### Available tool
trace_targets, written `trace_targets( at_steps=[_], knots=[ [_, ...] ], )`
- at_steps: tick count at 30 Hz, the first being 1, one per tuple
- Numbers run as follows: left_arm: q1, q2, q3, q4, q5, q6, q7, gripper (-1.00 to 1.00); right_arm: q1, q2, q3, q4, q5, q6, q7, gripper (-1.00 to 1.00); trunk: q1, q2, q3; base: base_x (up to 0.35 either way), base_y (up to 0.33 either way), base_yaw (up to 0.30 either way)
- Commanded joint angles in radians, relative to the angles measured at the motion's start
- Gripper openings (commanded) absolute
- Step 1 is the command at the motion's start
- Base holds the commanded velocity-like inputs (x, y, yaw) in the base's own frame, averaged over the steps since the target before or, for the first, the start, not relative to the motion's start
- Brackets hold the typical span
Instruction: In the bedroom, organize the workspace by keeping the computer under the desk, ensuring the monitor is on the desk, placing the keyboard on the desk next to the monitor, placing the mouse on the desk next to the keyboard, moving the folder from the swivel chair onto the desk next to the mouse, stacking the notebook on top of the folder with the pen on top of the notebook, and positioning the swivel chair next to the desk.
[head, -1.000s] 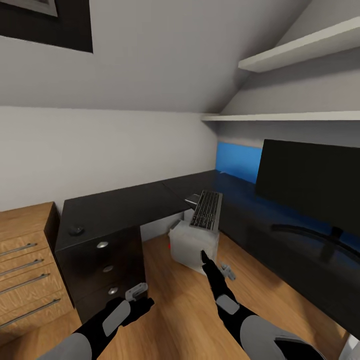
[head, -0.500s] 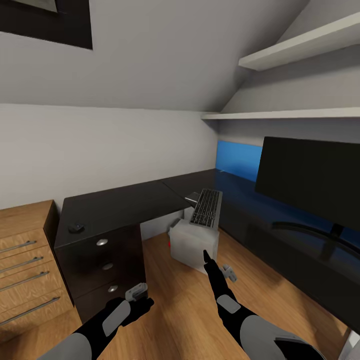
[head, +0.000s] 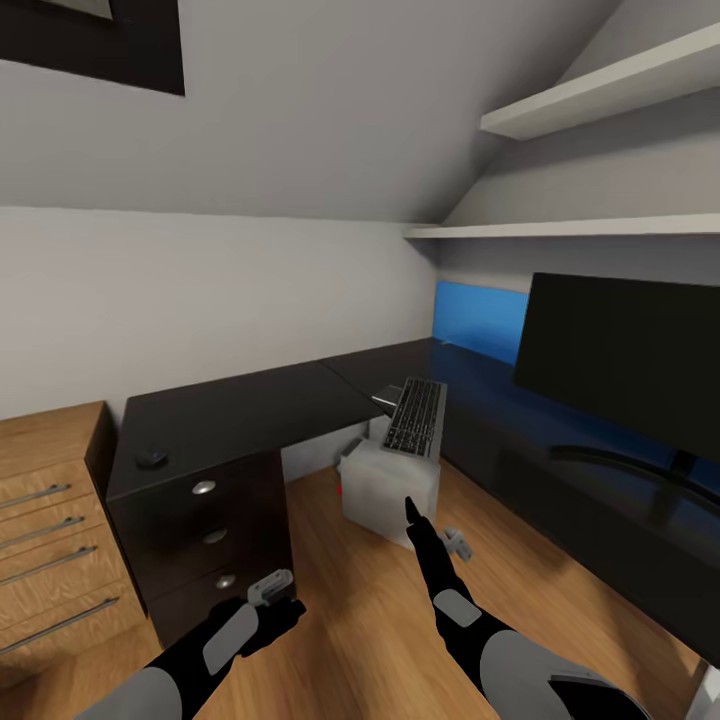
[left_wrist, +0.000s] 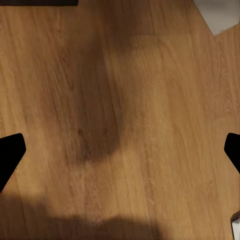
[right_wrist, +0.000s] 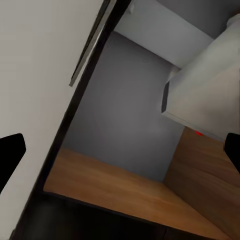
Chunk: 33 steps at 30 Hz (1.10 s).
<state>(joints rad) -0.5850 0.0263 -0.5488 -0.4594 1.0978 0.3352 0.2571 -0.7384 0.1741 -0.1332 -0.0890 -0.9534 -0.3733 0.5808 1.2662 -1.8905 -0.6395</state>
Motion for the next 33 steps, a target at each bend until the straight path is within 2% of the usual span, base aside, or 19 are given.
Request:
trace_targets(
  at_steps=[1, 13, 18, 33],
  knots=[
    [-0.001, 0.001, -0.008, -0.002, 0.010, 0.001, 0.008, 1.00, -0.001, 0.000, -0.008, 0.002, 0.001, -0.001, 0.008, 1.00, 0.000, -0.001, -0.001, 0.232, 0.122, 0.000],
    [0.000, 0.000, -0.008, 0.000, 0.011, 0.000, 0.009, 1.00, -0.001, 0.000, -0.008, 0.000, 0.000, -0.002, 0.011, 1.00, 0.000, -0.001, -0.001, 0.232, 0.093, 0.000],
    [0.000, -0.001, -0.008, 0.001, 0.010, 0.001, 0.008, 1.00, -0.001, 0.000, -0.008, 0.000, -0.001, -0.001, 0.011, 1.00, 0.000, -0.001, -0.001, 0.092, 0.033, 0.000],
    [0.000, -0.002, -0.008, 0.001, 0.011, 0.001, 0.010, 1.00, -0.001, 0.000, -0.010, -0.004, -0.006, 0.001, 0.011, 1.00, -0.057, 0.104, 0.046, 0.004, 0.001, 0.000]
  ],
)
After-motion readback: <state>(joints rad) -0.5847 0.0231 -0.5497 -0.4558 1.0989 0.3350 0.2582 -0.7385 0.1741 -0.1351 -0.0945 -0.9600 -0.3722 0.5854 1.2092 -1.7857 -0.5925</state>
